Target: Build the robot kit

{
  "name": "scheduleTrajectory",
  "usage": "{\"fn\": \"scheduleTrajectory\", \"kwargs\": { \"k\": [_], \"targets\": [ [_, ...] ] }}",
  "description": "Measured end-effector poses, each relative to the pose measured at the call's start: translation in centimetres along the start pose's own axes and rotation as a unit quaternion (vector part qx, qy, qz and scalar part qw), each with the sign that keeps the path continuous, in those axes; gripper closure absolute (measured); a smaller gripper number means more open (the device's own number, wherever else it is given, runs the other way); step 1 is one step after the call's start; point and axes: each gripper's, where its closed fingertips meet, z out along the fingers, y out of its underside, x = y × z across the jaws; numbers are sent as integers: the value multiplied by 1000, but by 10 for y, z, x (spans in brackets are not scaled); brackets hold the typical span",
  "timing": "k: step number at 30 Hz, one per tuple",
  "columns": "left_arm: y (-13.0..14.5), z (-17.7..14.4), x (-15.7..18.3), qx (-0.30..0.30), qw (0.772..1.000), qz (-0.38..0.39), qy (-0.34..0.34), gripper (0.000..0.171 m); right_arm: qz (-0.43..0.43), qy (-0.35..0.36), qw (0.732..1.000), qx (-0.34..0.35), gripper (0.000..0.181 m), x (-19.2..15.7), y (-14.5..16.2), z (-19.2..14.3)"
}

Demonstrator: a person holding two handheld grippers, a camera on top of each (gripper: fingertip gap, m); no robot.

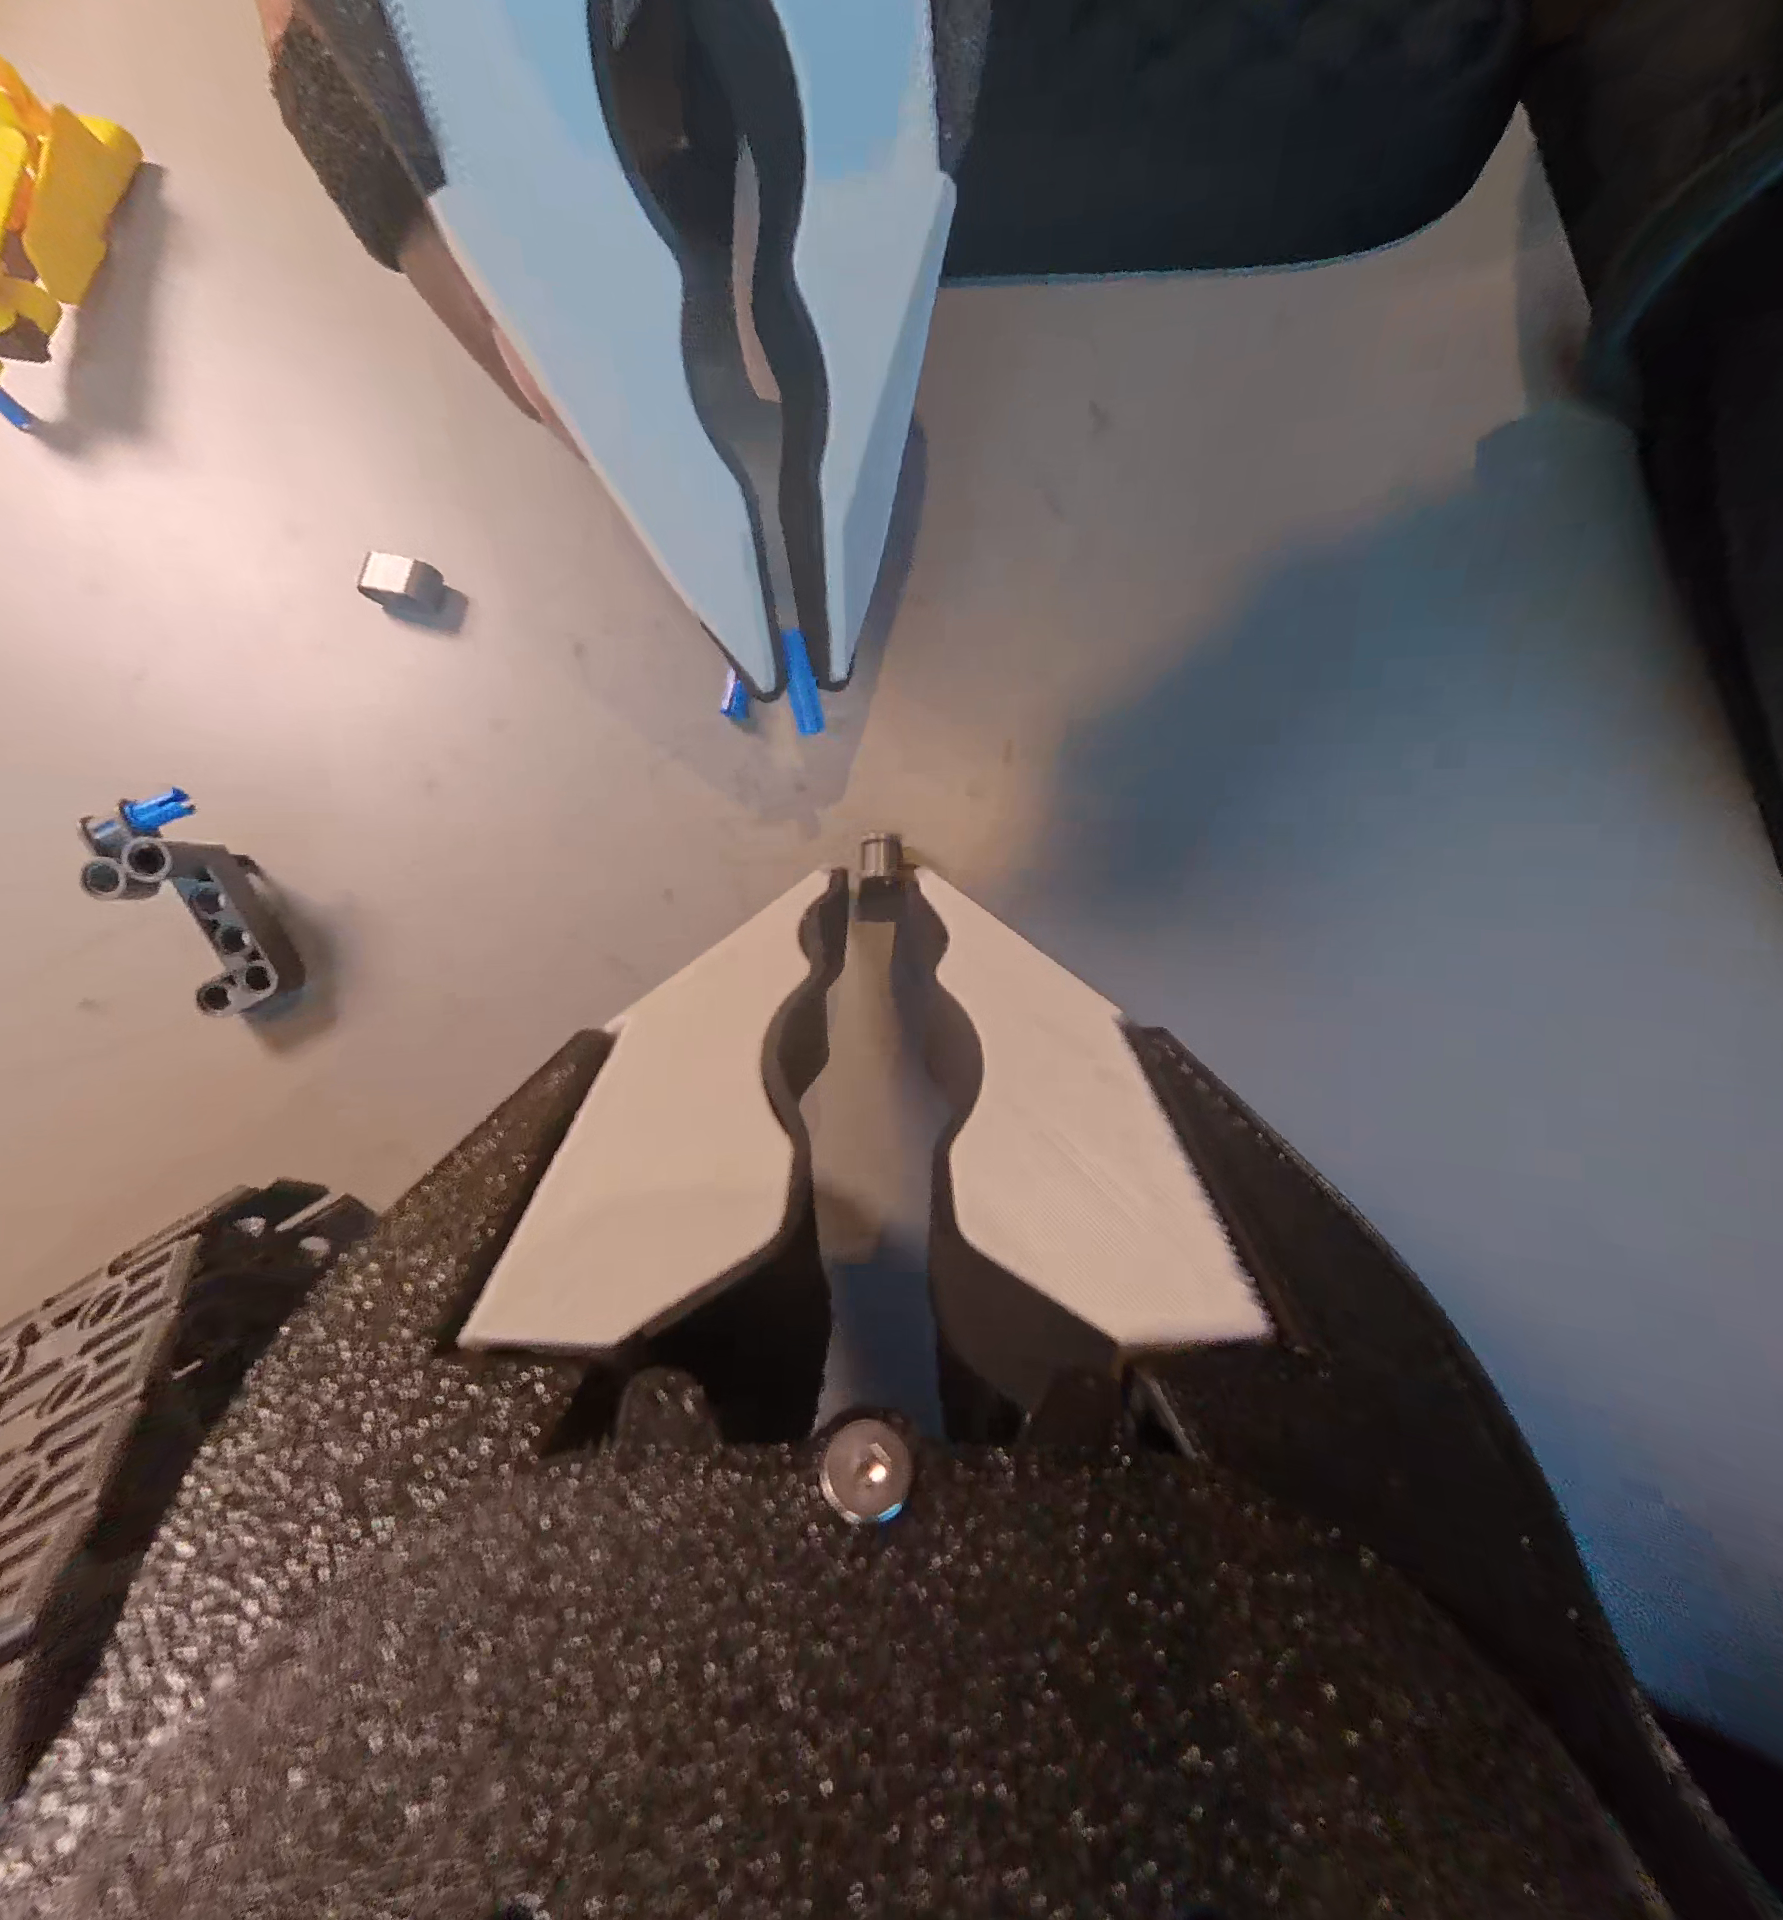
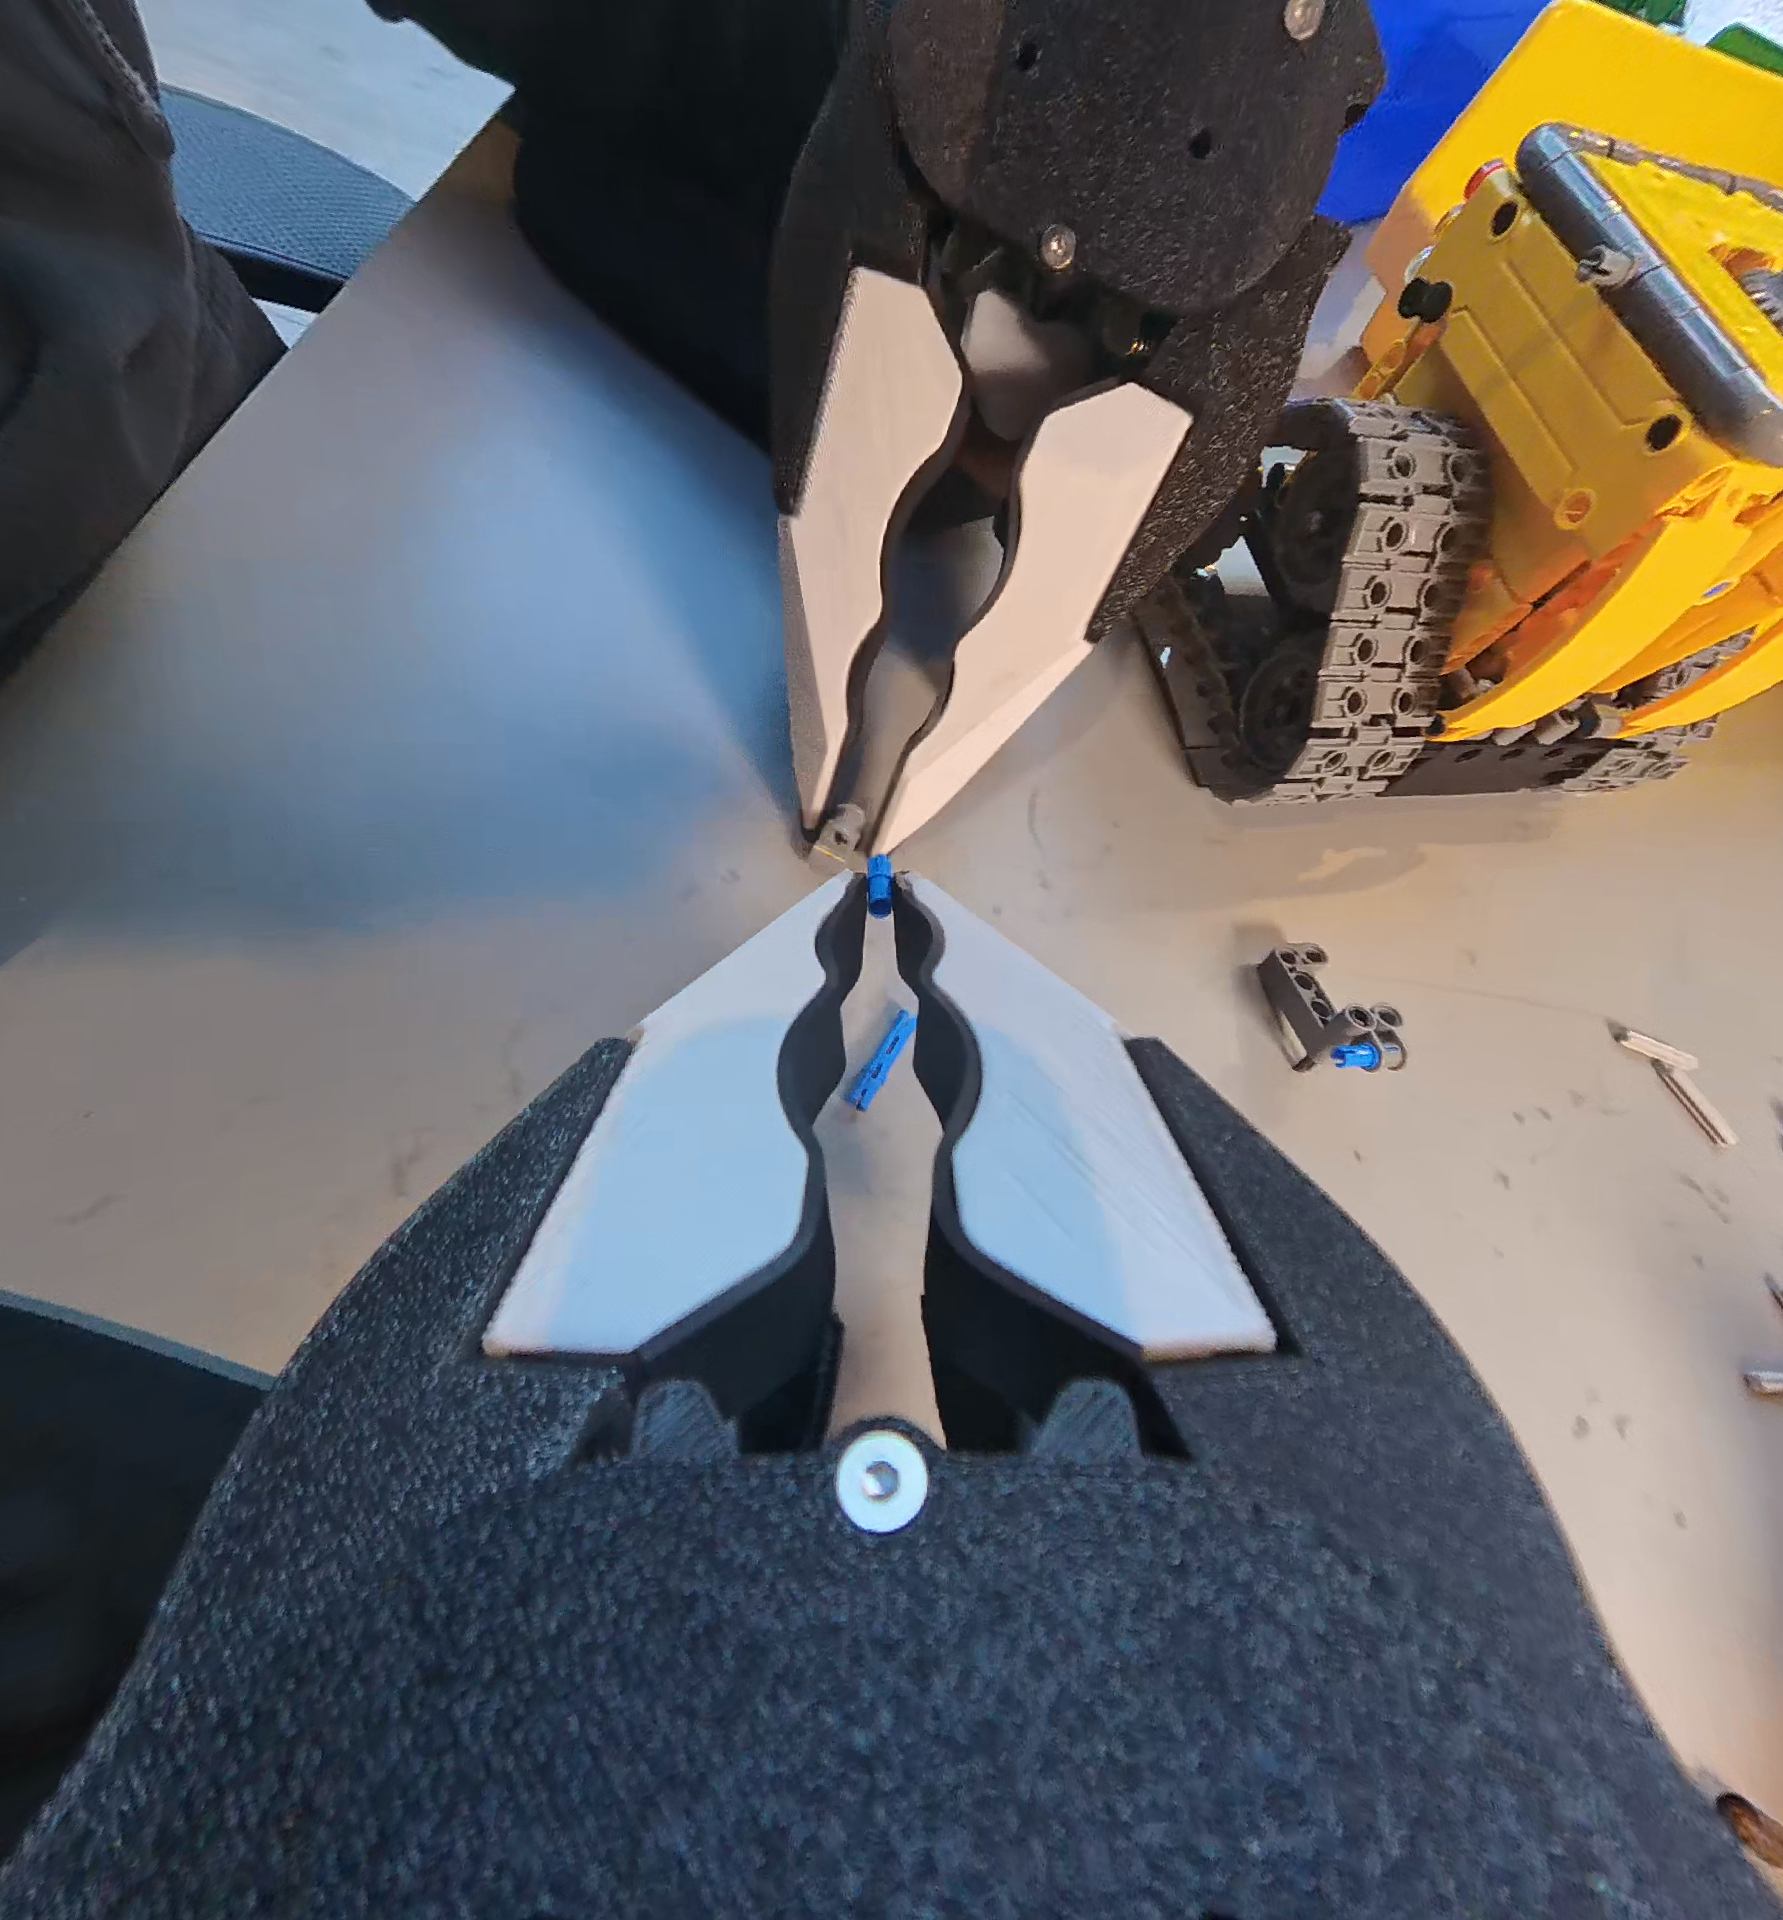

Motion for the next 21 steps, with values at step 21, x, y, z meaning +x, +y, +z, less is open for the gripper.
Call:
{"fn": "scheduleTrajectory", "kwargs": {
  "k": [21],
  "targets": [
    [-61, -41, -25, 204, 976, -49, -62, 165, 53, 40, 990, 126, 176, 25, -40, -29]
  ]
}}
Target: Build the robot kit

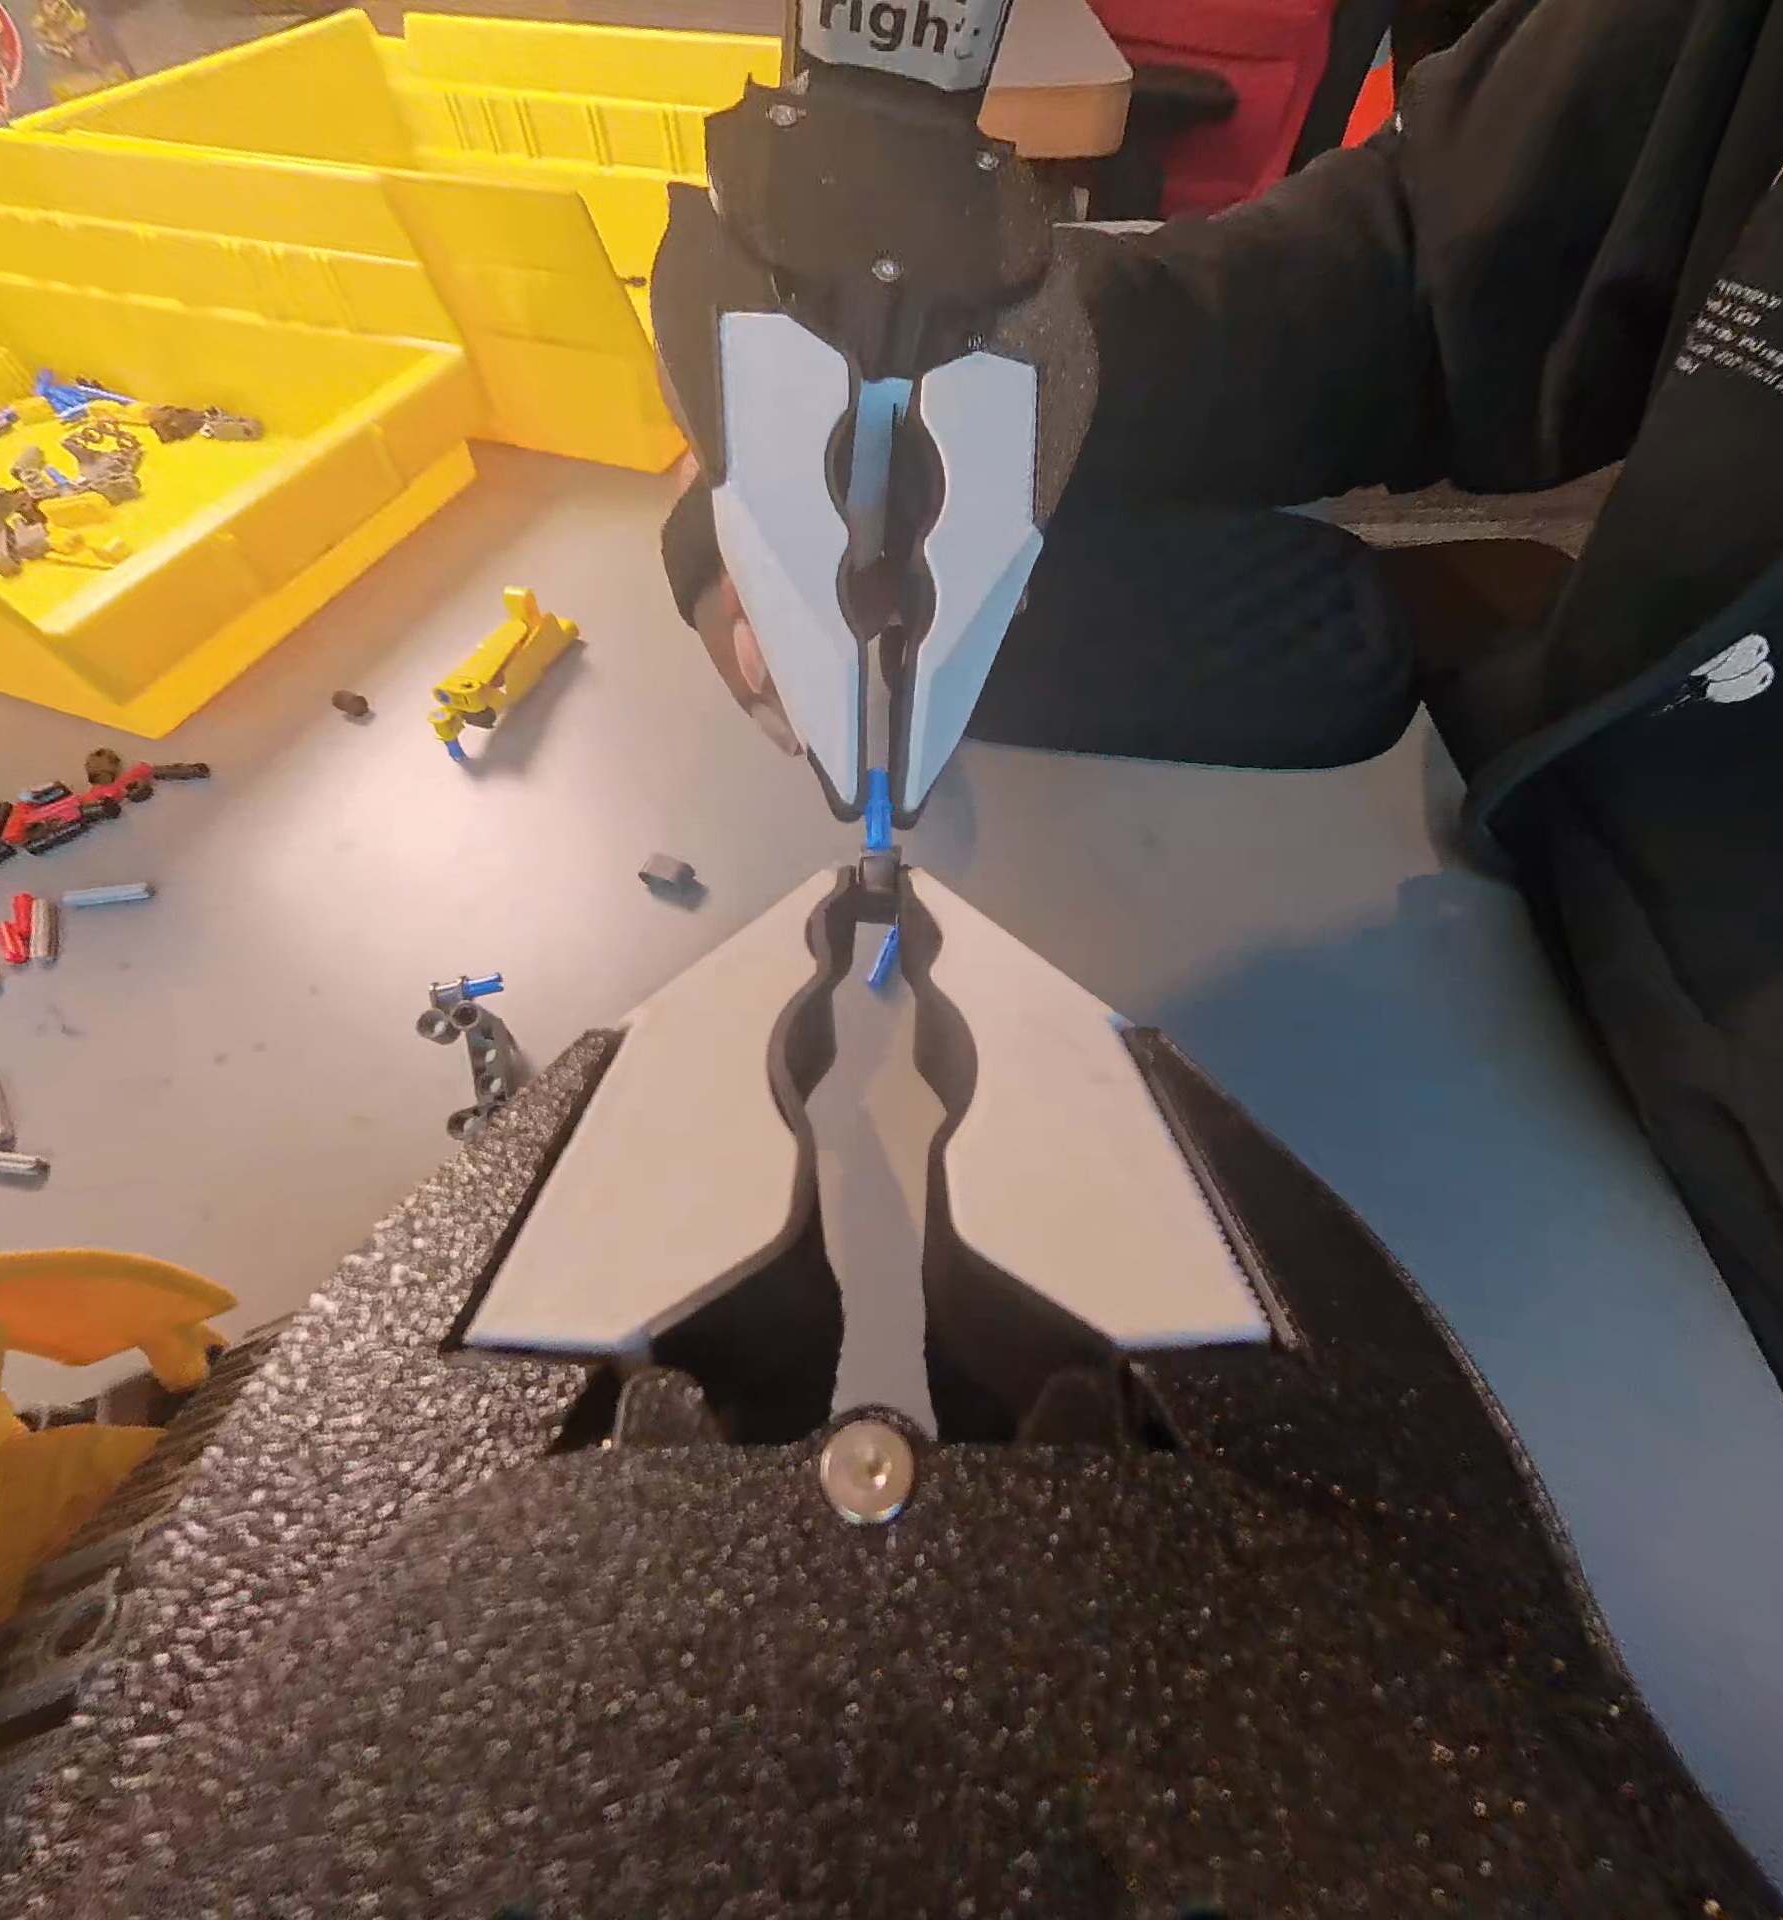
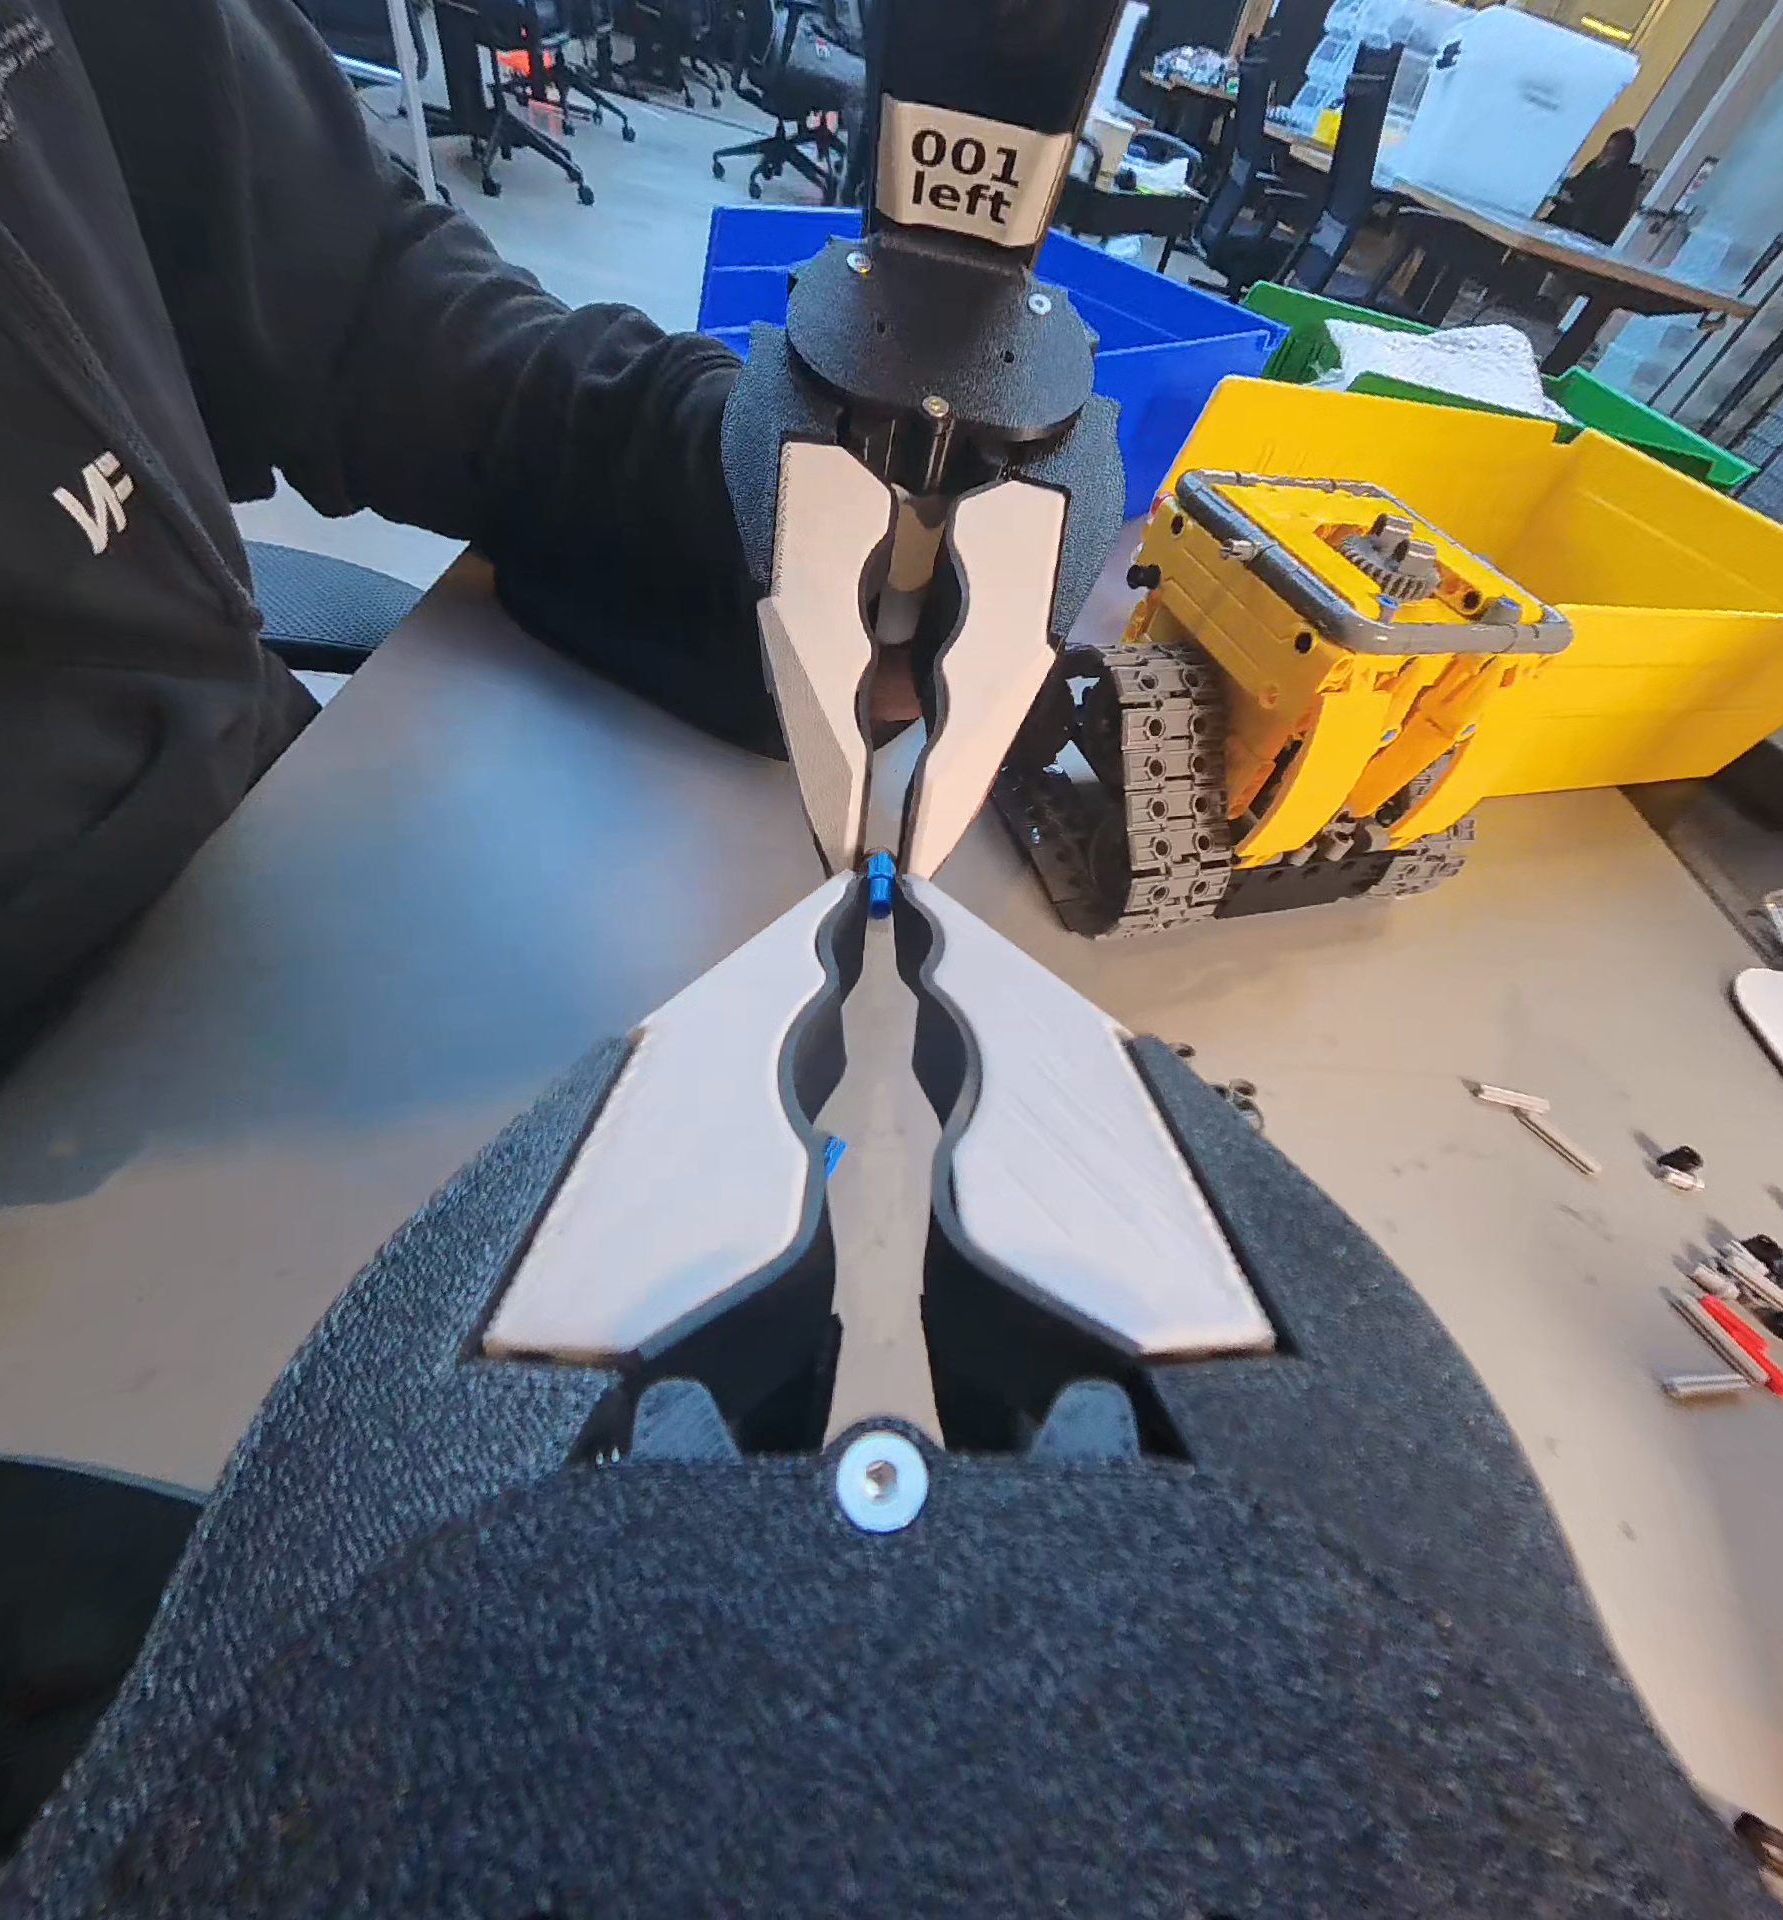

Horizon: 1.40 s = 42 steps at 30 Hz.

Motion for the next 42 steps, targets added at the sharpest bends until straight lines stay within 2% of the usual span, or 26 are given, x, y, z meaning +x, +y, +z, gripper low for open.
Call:
{"fn": "scheduleTrajectory", "kwargs": {
  "k": [10, 15, 19, 22, 26, 30, 36, 39, 42],
  "targets": [
    [5, 1, -4, -19, 1000, -2, -23, 165, -15, 10, 999, -37, 176, 3, 9, 2],
    [24, 9, -5, -89, 995, 10, -37, 165, -56, 18, 992, -110, 177, 0, 27, 8],
    [33, 12, -6, -118, 992, 7, -41, 166, -64, 21, 989, -131, 177, -1, 35, 11],
    [31, 11, -9, -115, 992, 6, -56, 166, -38, 28, 991, -126, 177, 3, 33, 11],
    [36, 13, -13, -140, 985, 39, -88, 166, 13, 27, 991, -133, 177, 4, 38, 14],
    [33, 11, -16, -133, 983, 59, -115, 167, 77, 21, 990, -115, 177, 8, 35, 14],
    [43, 17, -17, -182, 965, 124, -140, 167, 87, 23, 983, -159, 177, 4, 48, 20],
    [42, 17, -18, -174, 969, 109, -138, 167, 102, 20, 983, -150, 177, 6, 47, 20],
    [36, 13, -25, -142, 982, 41, -121, 166, 52, 53, 989, -127, 175, 17, 39, 17]
  ]
}}
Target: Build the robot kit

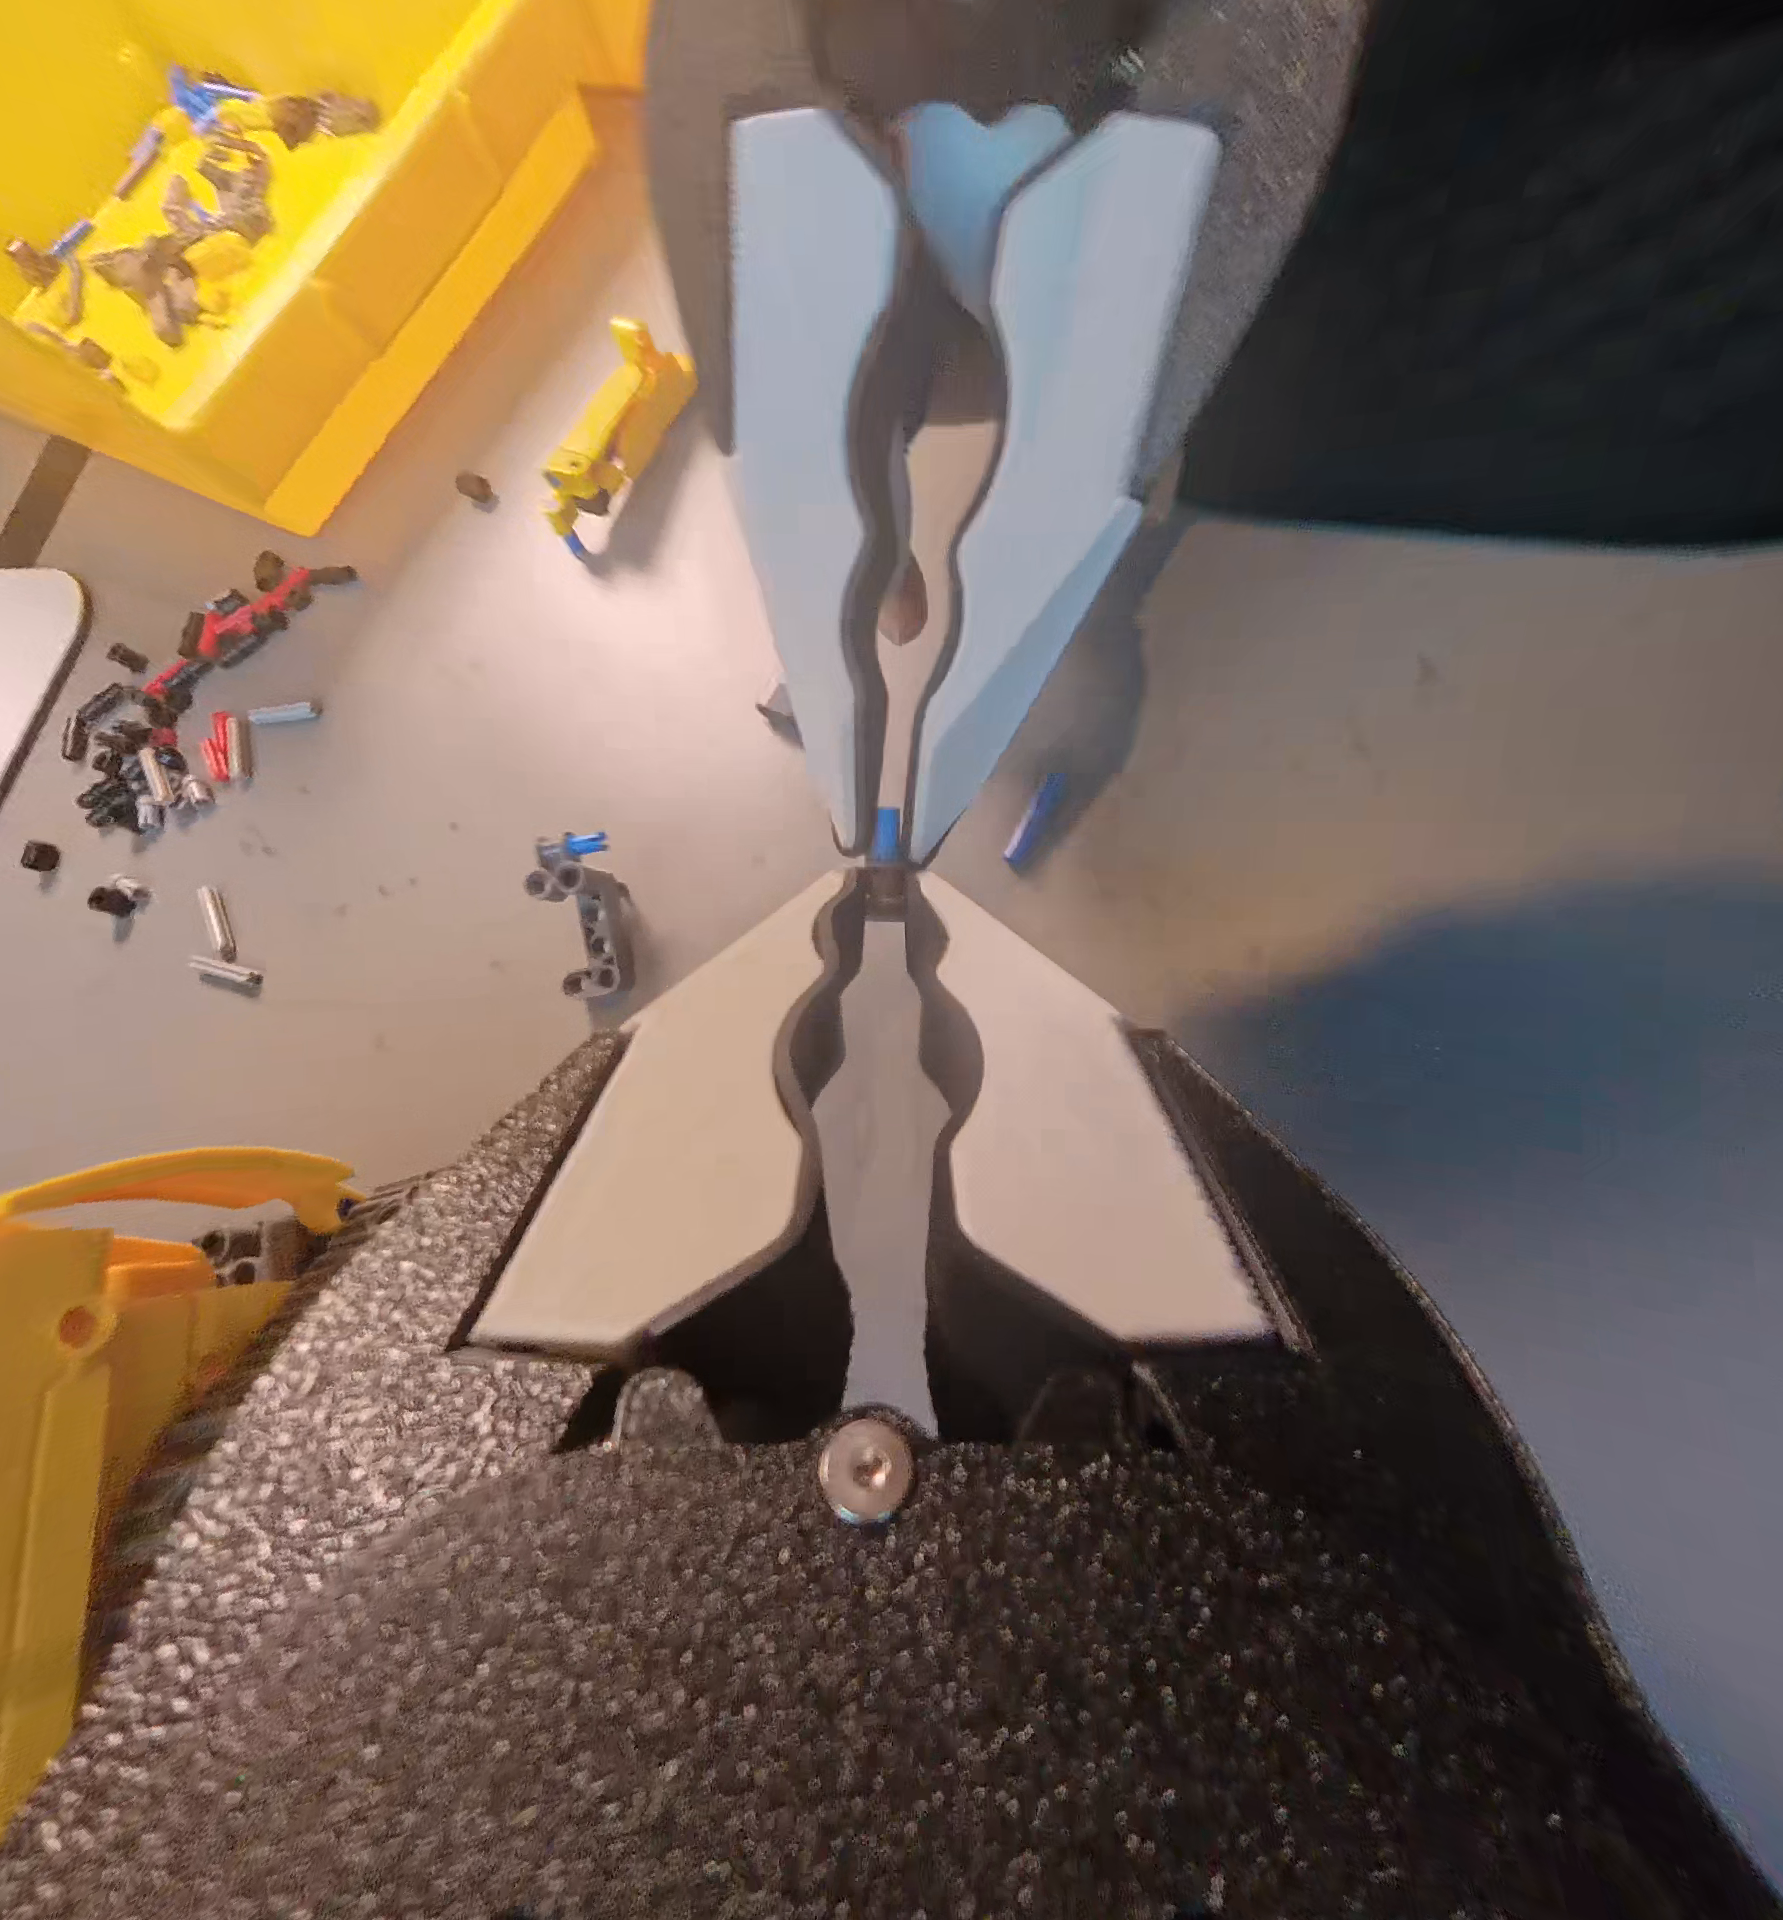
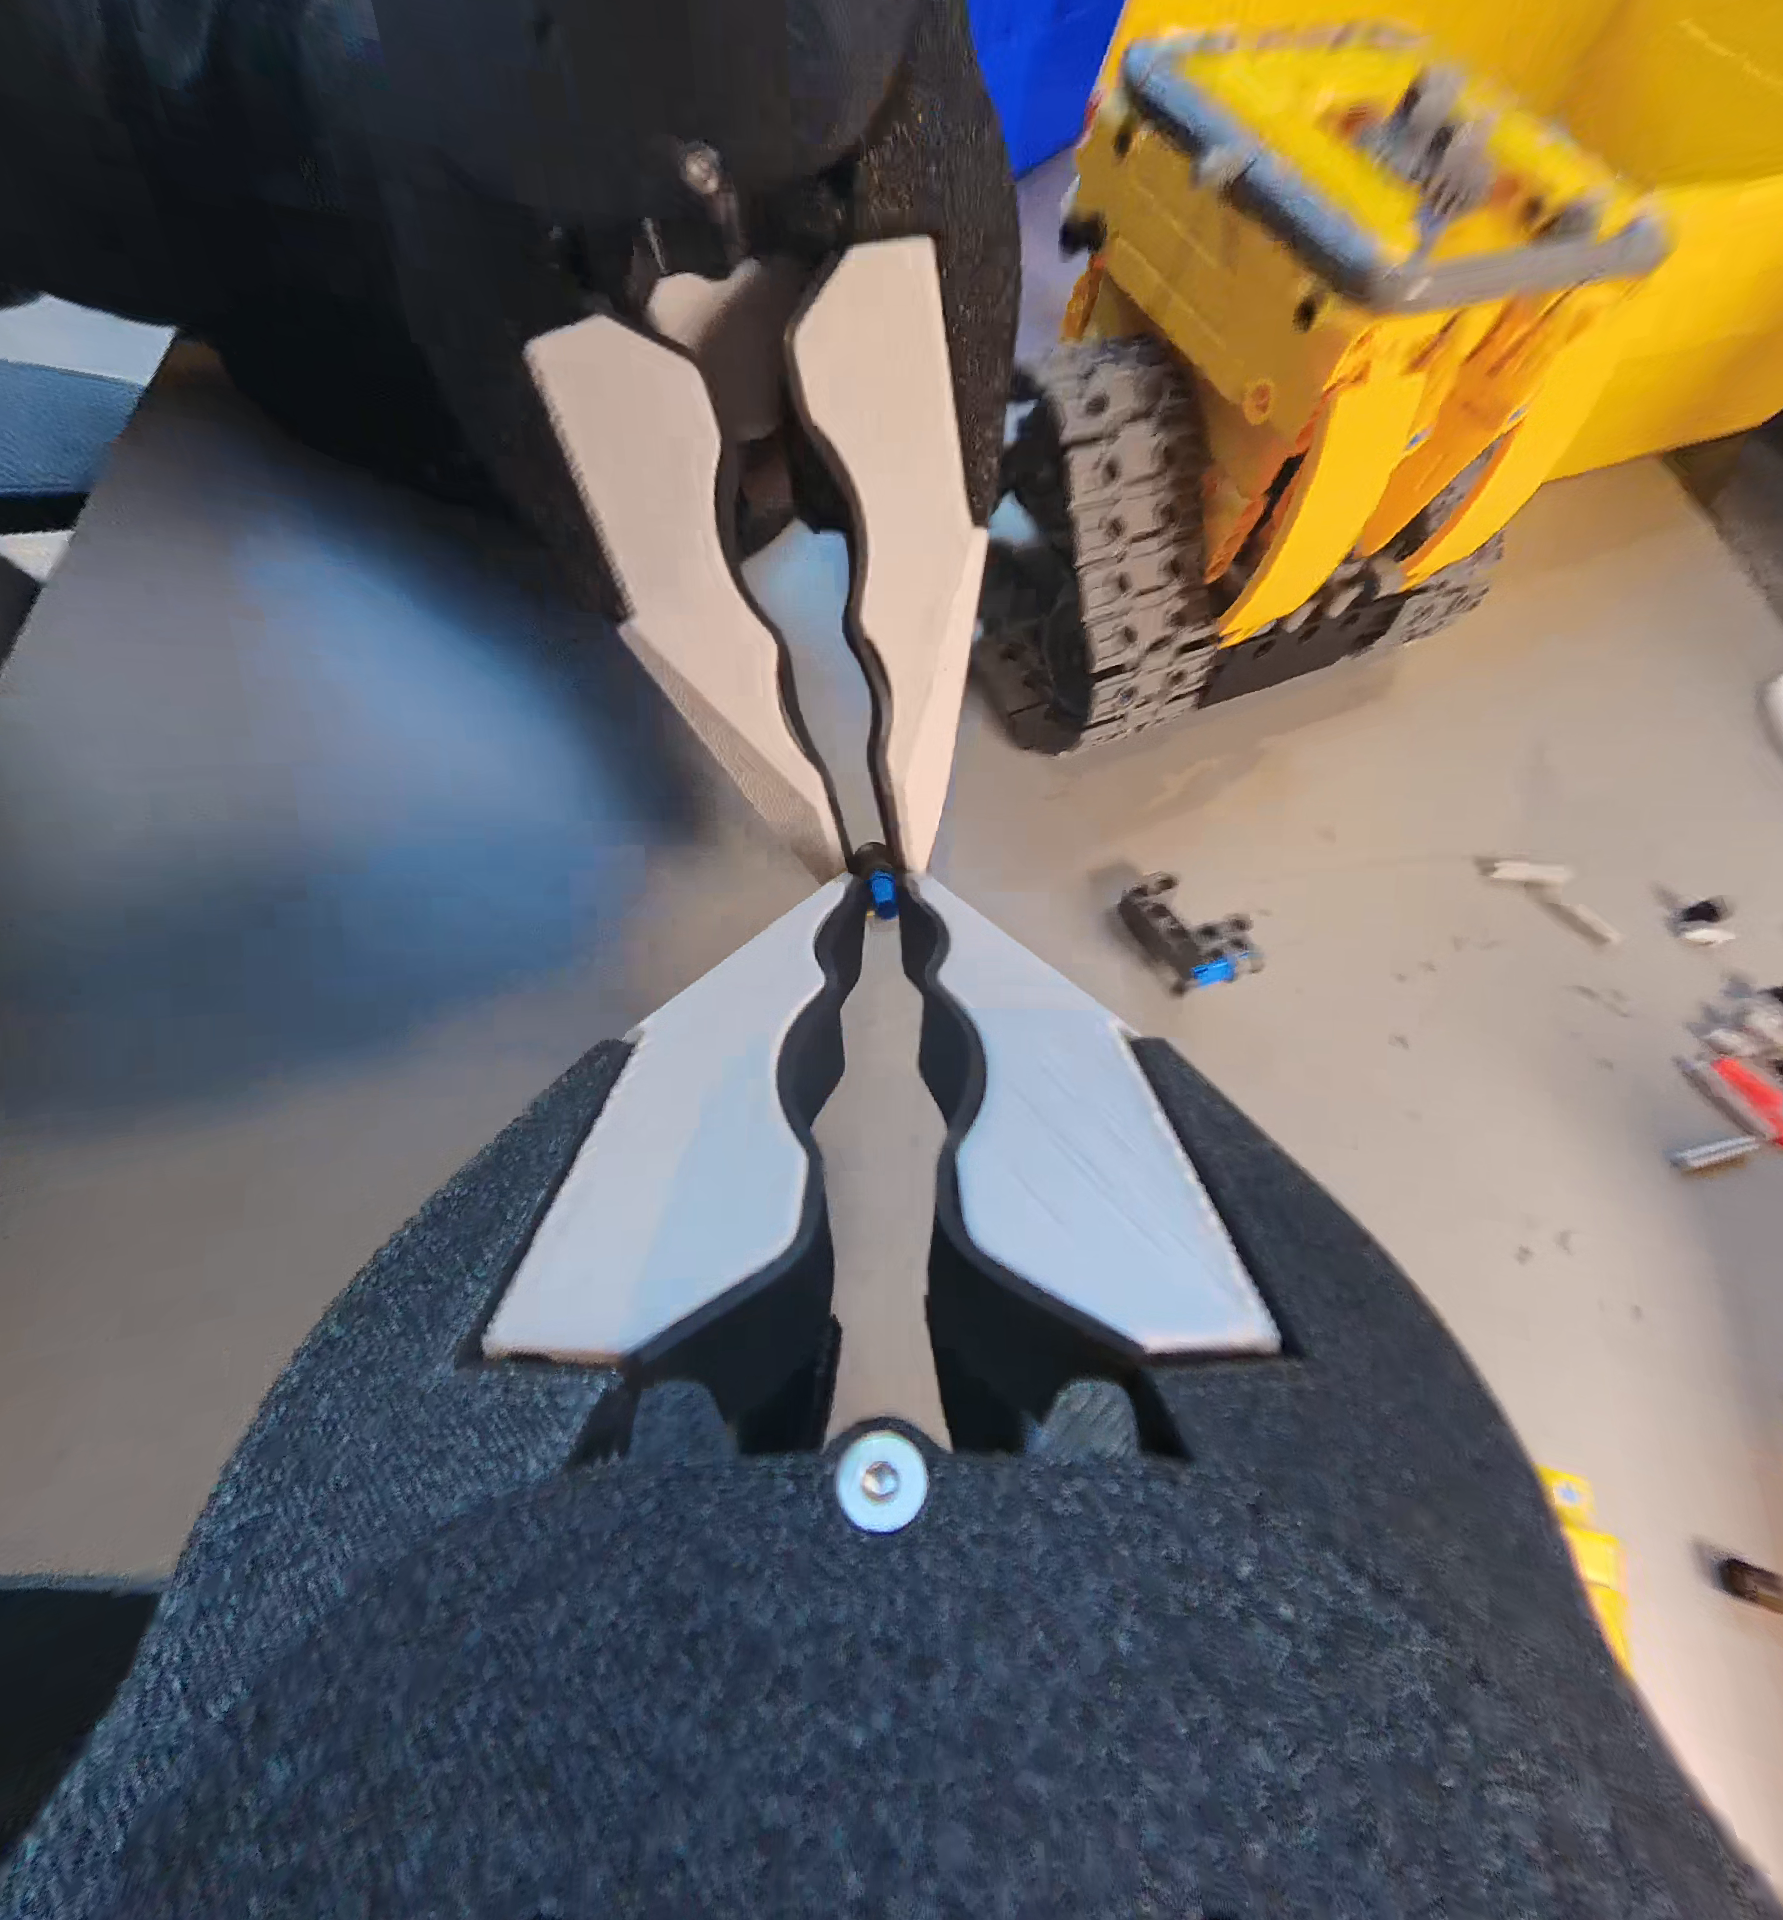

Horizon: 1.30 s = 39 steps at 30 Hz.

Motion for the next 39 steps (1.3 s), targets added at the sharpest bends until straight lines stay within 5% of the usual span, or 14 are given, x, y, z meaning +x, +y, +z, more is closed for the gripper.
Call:
{"fn": "scheduleTrajectory", "kwargs": {
  "k": [4, 10, 14, 29, 34, 39],
  "targets": [
    [-25, -20, -20, 109, 984, -139, 32, 165, -68, 62, 993, 80, 156, 12, -33, -18],
    [-57, -44, -24, 241, 905, -316, 150, 165, -218, 222, 947, 82, 151, 24, -56, -20],
    [-65, -51, -21, 273, 858, -379, 213, 166, -240, 243, 936, 90, 158, 25, -63, -25],
    [-56, -44, -13, 251, 836, -418, 253, 167, -300, 241, 922, 52, 163, 17, -50, -16],
    [-49, -39, -23, 215, 896, -343, 180, 165, -281, 259, 923, 53, 160, 28, -48, -13],
    [-50, -43, -18, 236, 867, -380, 222, 165, -290, 238, 924, 81, 160, 17, -53, -17]
  ]
}}
